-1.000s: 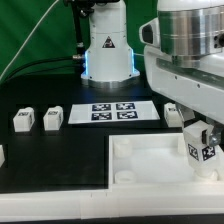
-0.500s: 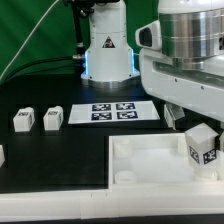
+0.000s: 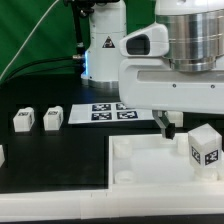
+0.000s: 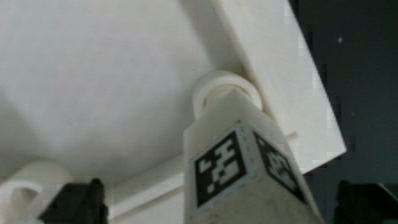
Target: Assemble one leg
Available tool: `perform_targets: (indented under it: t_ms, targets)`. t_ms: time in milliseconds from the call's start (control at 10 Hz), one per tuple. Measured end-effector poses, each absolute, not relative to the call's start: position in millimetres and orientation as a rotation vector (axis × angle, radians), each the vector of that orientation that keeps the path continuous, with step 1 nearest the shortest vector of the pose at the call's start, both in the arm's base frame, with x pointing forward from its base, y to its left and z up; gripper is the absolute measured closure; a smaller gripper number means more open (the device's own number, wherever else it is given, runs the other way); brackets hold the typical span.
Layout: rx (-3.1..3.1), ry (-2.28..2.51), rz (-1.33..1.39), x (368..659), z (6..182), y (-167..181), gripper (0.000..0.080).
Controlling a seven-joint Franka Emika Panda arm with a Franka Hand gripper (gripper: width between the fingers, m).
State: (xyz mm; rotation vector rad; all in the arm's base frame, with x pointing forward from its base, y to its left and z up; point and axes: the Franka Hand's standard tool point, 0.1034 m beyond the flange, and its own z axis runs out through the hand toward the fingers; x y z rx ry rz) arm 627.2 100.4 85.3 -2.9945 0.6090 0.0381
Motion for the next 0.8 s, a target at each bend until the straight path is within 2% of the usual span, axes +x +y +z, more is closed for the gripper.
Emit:
perform_targets:
  t_ms: [800]
  targets:
    - [-3.002,-0.615,-0.023,632.6,88.5,99.8,0.0150]
